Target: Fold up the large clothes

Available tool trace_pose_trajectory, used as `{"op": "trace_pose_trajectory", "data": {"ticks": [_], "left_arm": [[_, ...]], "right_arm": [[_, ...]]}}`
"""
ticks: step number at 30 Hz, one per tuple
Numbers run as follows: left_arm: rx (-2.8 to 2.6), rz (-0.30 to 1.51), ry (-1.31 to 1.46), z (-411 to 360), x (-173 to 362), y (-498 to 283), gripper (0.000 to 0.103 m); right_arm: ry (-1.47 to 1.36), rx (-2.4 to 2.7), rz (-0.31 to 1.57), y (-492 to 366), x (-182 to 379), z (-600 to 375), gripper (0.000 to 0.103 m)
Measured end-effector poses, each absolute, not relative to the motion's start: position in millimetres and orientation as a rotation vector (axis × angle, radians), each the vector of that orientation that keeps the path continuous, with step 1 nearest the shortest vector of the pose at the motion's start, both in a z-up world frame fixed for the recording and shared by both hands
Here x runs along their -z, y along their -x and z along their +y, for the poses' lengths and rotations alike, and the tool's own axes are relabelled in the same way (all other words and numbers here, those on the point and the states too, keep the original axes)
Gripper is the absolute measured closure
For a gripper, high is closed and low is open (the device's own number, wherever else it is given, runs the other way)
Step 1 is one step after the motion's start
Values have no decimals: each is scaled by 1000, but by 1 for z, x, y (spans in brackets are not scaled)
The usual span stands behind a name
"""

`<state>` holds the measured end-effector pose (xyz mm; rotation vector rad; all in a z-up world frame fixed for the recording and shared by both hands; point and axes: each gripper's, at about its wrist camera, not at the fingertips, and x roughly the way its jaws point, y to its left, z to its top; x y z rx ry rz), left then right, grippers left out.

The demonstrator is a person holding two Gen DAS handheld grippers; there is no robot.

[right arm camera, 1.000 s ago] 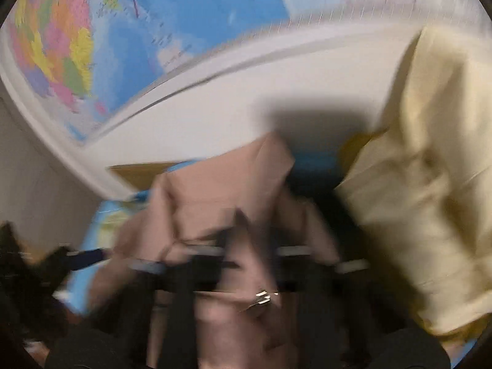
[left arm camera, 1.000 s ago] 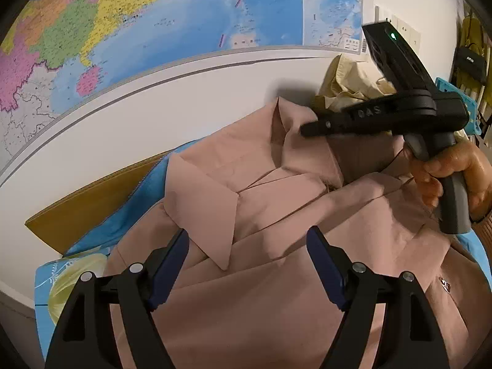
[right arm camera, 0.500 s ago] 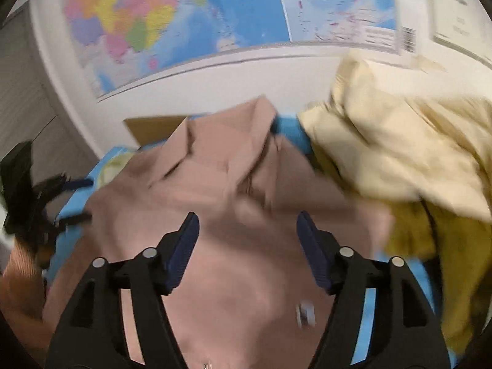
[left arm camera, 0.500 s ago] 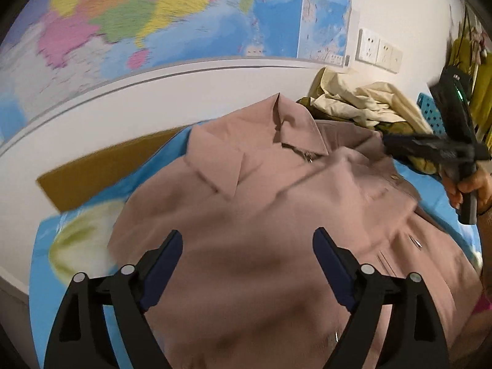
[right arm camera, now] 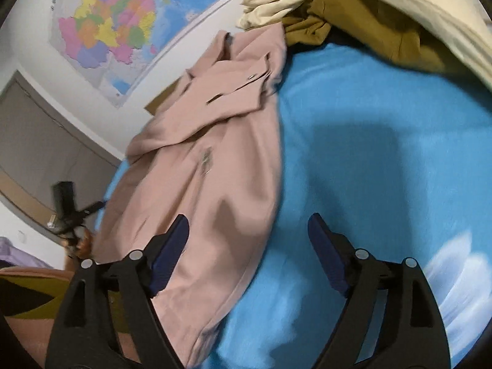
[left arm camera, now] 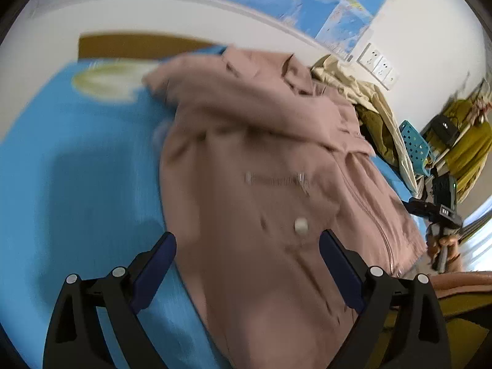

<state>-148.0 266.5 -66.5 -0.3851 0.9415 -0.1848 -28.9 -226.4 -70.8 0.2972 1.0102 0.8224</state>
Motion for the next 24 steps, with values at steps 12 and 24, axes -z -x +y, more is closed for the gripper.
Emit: {"op": "trace_pose_trajectory", "data": {"ticks": [12,24], "left_arm": [[467,1001,609,242,82,186,7],[363,1025,554,217,87,170,66]], "right_arm": [[-296,-936,1019,69,77,-213,21],[-362,-1006,1047,73,89,-199,72]]}}
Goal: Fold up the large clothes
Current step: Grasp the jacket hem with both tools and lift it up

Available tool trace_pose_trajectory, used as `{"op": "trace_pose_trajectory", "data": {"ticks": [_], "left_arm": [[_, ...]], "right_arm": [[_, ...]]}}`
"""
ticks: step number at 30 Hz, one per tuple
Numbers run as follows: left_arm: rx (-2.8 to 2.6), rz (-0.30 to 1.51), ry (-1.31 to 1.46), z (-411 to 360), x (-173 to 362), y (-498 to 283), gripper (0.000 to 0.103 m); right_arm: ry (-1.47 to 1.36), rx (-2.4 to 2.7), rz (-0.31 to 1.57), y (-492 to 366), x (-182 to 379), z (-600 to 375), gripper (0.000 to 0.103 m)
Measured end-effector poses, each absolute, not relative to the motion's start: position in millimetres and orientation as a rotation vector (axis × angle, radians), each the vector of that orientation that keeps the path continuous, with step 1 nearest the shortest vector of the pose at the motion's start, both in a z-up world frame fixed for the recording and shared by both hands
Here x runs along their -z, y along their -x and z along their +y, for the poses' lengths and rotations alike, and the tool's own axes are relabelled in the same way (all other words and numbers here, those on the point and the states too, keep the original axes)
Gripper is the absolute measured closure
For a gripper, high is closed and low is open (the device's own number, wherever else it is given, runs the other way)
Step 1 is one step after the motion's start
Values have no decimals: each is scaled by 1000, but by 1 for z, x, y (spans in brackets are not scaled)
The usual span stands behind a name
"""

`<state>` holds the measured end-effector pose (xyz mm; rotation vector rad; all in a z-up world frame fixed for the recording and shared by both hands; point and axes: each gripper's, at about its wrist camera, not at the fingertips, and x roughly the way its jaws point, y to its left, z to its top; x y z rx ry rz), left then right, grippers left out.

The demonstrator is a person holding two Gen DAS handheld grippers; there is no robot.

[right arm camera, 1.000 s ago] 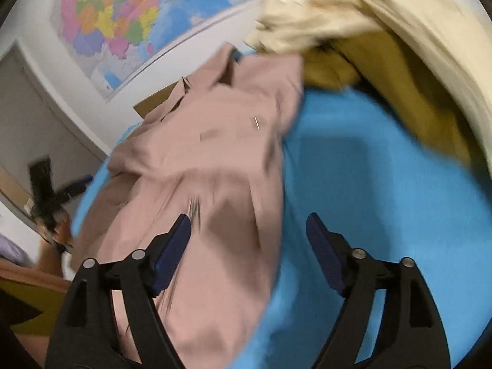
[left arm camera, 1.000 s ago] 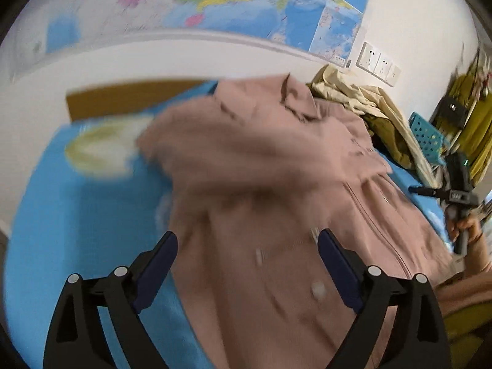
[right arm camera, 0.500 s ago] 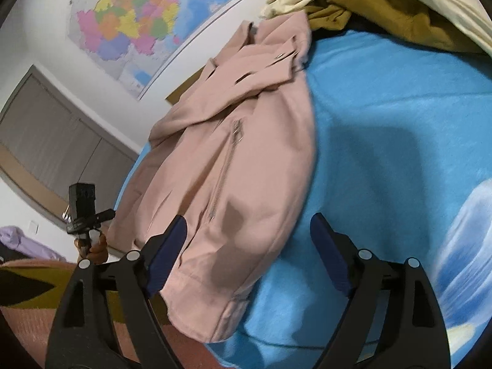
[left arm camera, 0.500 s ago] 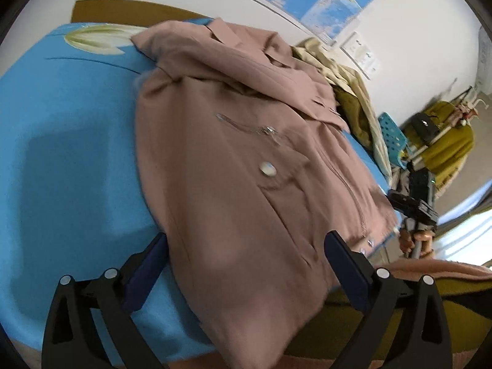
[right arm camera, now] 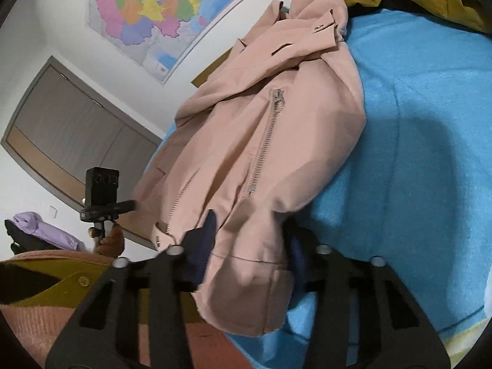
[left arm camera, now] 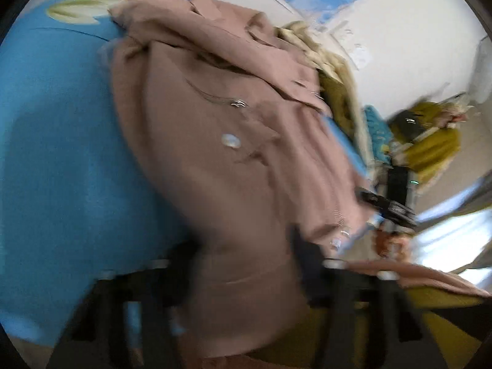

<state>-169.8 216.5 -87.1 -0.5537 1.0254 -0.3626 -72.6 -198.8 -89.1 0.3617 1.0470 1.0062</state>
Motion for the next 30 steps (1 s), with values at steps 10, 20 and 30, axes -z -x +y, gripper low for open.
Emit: {"op": "trace_pose_trajectory", "data": {"ticks": [10,20,30], "left_arm": [[370,902,642,239,54,185,97],[413,698,658,265,-6,238,98],[400,715,680,278,-19,198,98]], "right_arm": [[-522,-1143,836,102,35,-218,94],[-495,-1252,766,143,-4,-217,93],[-545,-1207,735,113,-23,-210,93]]}}
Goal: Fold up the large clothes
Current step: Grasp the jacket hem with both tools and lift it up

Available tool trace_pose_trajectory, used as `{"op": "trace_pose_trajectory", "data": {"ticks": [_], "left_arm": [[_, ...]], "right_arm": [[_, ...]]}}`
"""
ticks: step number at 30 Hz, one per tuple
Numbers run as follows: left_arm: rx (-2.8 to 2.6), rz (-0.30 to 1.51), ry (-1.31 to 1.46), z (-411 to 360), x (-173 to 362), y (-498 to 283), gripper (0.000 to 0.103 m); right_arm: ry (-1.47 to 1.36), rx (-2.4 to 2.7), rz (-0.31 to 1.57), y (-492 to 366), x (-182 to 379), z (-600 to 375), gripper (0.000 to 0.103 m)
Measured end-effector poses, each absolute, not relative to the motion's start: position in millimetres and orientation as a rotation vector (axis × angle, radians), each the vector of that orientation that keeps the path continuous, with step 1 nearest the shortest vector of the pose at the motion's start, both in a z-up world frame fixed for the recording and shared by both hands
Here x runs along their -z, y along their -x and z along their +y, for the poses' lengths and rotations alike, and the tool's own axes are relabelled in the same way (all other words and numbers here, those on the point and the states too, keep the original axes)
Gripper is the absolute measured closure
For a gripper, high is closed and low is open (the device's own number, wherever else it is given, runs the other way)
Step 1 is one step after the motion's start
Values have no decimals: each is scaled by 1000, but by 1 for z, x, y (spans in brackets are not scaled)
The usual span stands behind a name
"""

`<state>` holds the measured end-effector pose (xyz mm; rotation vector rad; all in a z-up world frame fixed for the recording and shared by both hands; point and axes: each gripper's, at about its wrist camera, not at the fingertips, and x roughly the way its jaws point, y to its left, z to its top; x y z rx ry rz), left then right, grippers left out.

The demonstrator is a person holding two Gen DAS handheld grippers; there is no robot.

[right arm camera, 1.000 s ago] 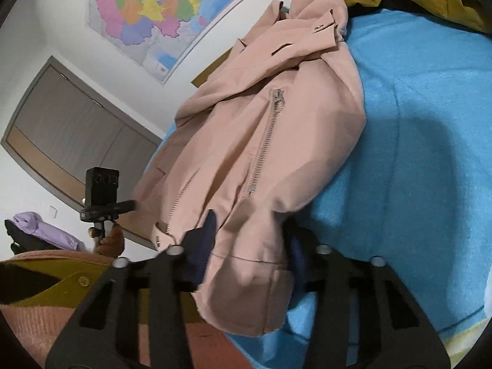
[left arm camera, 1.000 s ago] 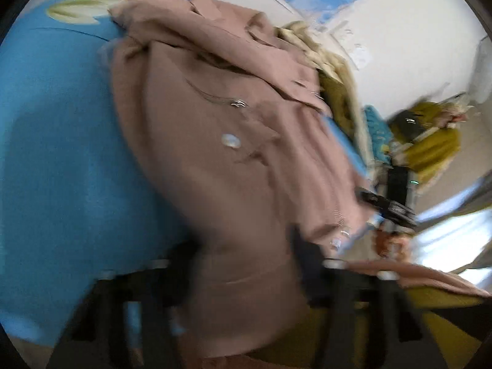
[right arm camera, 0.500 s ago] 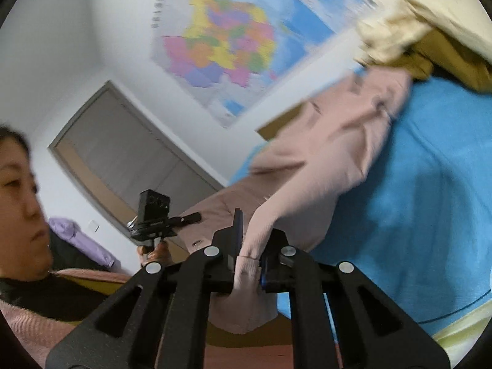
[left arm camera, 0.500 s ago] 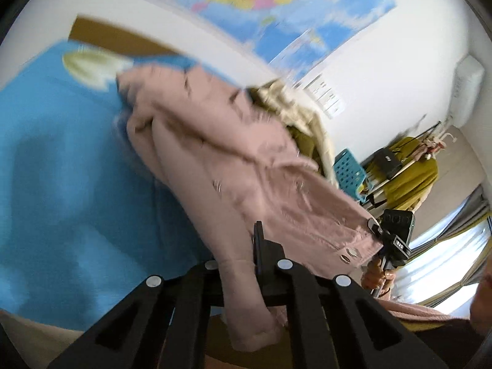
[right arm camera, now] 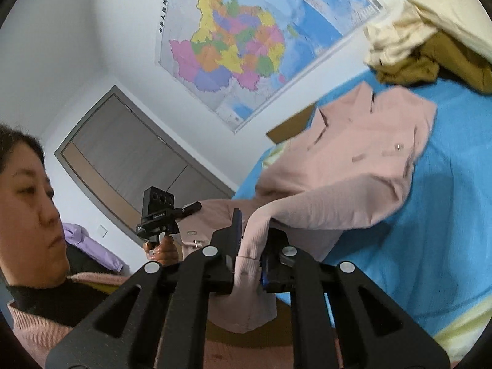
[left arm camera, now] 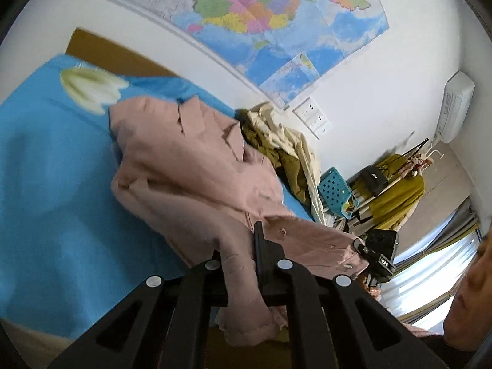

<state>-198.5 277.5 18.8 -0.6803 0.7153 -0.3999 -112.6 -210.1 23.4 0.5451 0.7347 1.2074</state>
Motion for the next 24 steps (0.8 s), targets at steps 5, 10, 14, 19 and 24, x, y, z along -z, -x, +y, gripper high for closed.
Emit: {"op": "trace_pose_trajectory", "data": {"ticks": [5,10,14,19,24], "left_arm": [[393,727,622,280,-41,163,98],[372,748,577,286,-63,118,98],[346,773,554,293,-75,80,98],[300,820,567,309,-78,29,98],[222,910,587,323,-55,-36,98]], "right_arm": [[-595,-1167,725,74,-37,-205,93],[-646,-1128,738,27,-51,-194,92],[-708,-1113,756,-12,-57,-187,92],[-779,-1038,816,-73,-46,-173,90],[-856,-928,906,-135,-15,-161,90]]}}
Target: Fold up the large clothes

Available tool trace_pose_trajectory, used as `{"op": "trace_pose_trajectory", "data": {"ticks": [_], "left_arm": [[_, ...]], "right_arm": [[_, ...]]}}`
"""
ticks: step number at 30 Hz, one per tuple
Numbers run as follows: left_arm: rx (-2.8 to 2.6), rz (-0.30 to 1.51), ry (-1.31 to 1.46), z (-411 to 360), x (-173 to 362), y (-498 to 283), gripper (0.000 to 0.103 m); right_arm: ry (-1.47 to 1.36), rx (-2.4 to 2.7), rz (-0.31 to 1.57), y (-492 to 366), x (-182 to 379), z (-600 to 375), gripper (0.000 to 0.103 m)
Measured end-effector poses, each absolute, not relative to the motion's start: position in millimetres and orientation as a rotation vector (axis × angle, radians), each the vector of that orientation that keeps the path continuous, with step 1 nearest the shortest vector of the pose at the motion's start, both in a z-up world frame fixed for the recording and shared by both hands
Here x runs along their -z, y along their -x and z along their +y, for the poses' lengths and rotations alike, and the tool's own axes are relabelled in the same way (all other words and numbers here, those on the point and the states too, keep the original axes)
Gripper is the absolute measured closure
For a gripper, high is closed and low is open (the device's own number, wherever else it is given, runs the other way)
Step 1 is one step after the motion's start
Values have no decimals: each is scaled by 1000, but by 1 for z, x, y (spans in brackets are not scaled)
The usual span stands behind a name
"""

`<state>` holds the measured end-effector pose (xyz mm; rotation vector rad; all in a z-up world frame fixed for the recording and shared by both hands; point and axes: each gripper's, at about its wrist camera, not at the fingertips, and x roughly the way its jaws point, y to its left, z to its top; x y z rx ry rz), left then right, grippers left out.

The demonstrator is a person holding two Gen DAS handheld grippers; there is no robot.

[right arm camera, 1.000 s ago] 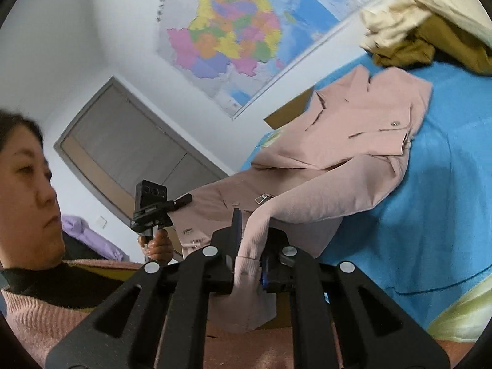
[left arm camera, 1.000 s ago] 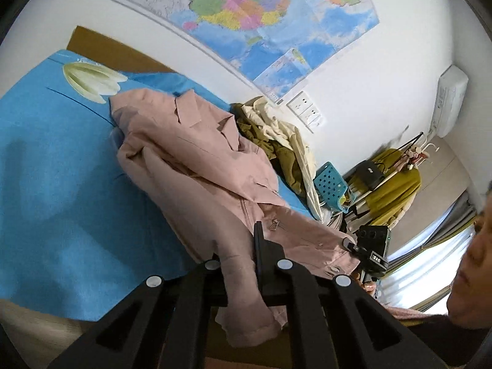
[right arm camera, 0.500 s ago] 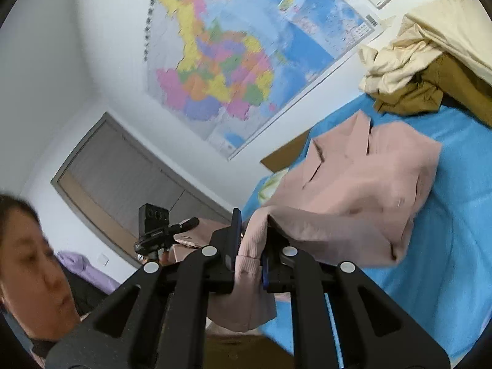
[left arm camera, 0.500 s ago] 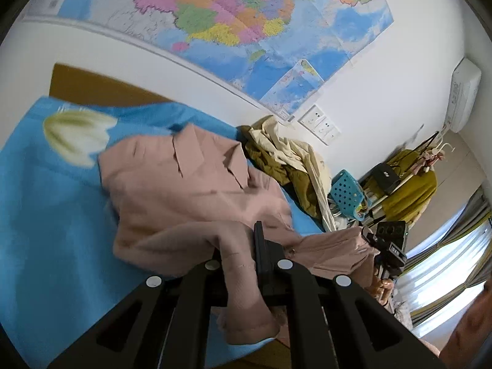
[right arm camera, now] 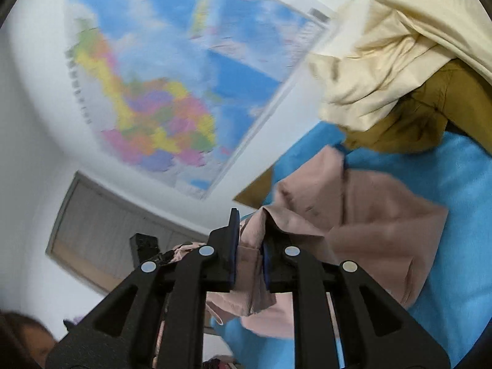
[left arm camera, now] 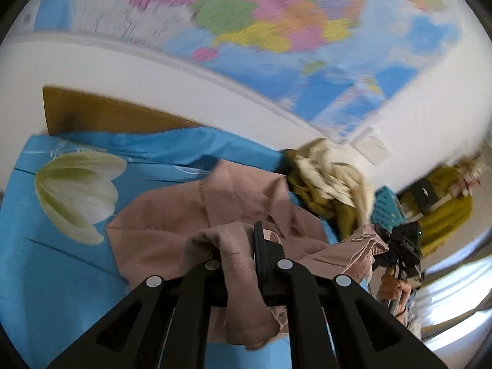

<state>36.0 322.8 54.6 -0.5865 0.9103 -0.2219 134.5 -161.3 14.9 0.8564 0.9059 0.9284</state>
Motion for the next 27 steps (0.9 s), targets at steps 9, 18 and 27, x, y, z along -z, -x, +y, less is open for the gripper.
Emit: {"op": "trace_pose_trajectory", "data": {"ticks": [9,18,27], "left_arm": [[120,1136,679,343,37,-117,60],[222,939,454,330,1,-49,17],[258,1014,-20,244,25,-61,23]], "right_arm": [[-721,-714,1007,-197,38,-134,65],[-222,-903,852,-122,-11,-82,28],[350,-949,840,-70,34,51,17]]}}
